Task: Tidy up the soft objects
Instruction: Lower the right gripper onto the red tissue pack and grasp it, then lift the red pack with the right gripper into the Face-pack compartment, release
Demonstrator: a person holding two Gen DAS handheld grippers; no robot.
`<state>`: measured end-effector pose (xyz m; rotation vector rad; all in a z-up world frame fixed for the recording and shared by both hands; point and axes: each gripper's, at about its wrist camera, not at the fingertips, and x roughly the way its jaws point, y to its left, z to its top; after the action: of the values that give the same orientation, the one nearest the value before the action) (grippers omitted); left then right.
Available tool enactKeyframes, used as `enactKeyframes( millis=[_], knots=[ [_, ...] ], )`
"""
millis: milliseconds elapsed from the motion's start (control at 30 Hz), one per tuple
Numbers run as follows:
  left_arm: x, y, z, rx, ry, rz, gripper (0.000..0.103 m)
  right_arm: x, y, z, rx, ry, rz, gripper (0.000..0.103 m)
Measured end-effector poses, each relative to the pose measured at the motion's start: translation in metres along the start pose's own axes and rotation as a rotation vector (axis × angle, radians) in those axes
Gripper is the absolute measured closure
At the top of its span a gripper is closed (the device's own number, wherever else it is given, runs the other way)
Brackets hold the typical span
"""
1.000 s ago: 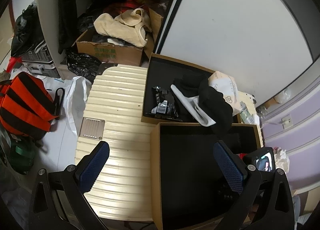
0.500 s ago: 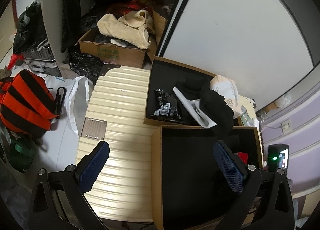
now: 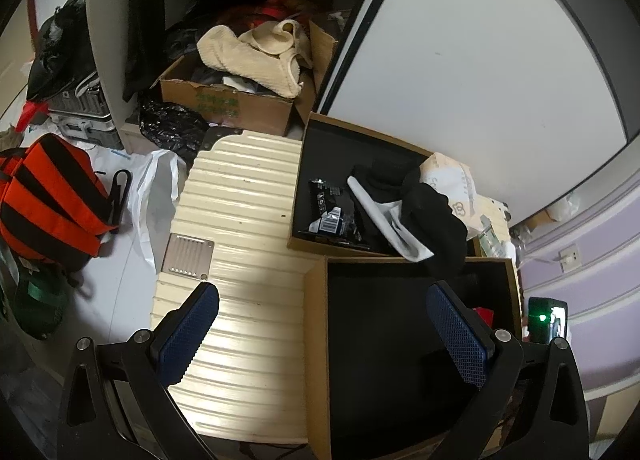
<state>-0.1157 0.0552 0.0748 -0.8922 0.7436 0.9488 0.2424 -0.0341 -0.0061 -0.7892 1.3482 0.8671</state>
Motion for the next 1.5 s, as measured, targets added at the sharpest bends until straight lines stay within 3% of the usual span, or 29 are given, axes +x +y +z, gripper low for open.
enactKeyframes(
  millis=[267,333,467,567,667,700,733,767,967,1000,1067,1100,1133,1200,1267,1367,1400,1433,1467,1500],
  knots=[
    [0.011,-0.001,-0.004,0.008,0.043,-0.009,0.000,0.017,-0.003,0.005,-0.029,-0.024,-0.228,0.032],
    [0.015,-0.003,-0.008,0.014,0.060,-0.016,0.000,0.025,-0.007,0.010,-0.053,-0.011,-0.288,0.027],
    [0.025,-0.009,-0.015,0.005,0.094,-0.051,0.000,0.026,-0.014,0.015,-0.041,-0.017,-0.256,0.023],
    [0.041,-0.010,-0.027,-0.063,0.164,-0.158,0.000,0.029,-0.026,0.015,0.018,0.027,-0.064,0.031],
    [0.058,-0.014,-0.038,-0.092,0.234,-0.180,0.000,0.031,-0.036,0.021,0.018,0.045,-0.013,0.033],
    [0.063,-0.015,-0.042,-0.092,0.249,-0.176,0.000,0.034,-0.045,0.028,0.010,0.047,0.001,0.041],
    [0.068,-0.017,-0.046,-0.090,0.262,-0.176,0.000,0.033,-0.046,0.029,0.004,0.046,0.011,0.049],
    [0.072,-0.018,-0.048,-0.093,0.272,-0.182,0.000,0.032,-0.046,0.031,-0.003,0.044,0.022,0.051],
    [0.088,-0.020,-0.055,-0.097,0.302,-0.182,0.000,0.038,-0.033,0.036,-0.123,0.029,-0.058,0.052],
    [0.090,-0.020,-0.055,-0.094,0.299,-0.177,0.000,0.039,-0.035,0.038,-0.111,0.031,-0.050,0.047],
    [0.094,-0.019,-0.056,-0.088,0.301,-0.170,0.000,0.044,-0.034,0.039,-0.107,0.054,-0.006,0.026],
    [0.099,-0.020,-0.057,-0.079,0.313,-0.159,0.000,0.048,-0.031,0.039,-0.124,0.069,0.009,0.005],
    [0.102,-0.020,-0.059,-0.073,0.321,-0.152,0.000,0.056,-0.026,0.038,-0.165,0.107,0.001,0.000],
    [0.106,-0.020,-0.060,-0.073,0.331,-0.148,0.000,0.056,-0.013,0.037,-0.256,0.087,-0.064,0.001],
    [0.109,-0.020,-0.063,-0.081,0.343,-0.155,0.000,0.058,-0.012,0.040,-0.258,0.090,-0.057,0.001],
    [0.104,-0.020,-0.061,-0.086,0.336,-0.168,0.000,0.057,-0.019,0.048,-0.242,0.081,-0.031,0.010],
    [0.101,-0.020,-0.059,-0.086,0.327,-0.171,0.000,0.054,-0.020,0.051,-0.238,0.067,-0.030,0.022],
    [0.098,-0.021,-0.056,-0.086,0.313,-0.174,0.000,0.051,-0.020,0.054,-0.232,0.051,-0.030,0.046],
    [0.095,-0.020,-0.055,-0.085,0.303,-0.175,0.000,0.046,-0.021,0.059,-0.222,0.033,-0.031,0.054],
    [0.092,-0.020,-0.053,-0.085,0.291,-0.174,0.000,0.044,-0.023,0.064,-0.208,0.024,-0.022,0.054]
  ],
)
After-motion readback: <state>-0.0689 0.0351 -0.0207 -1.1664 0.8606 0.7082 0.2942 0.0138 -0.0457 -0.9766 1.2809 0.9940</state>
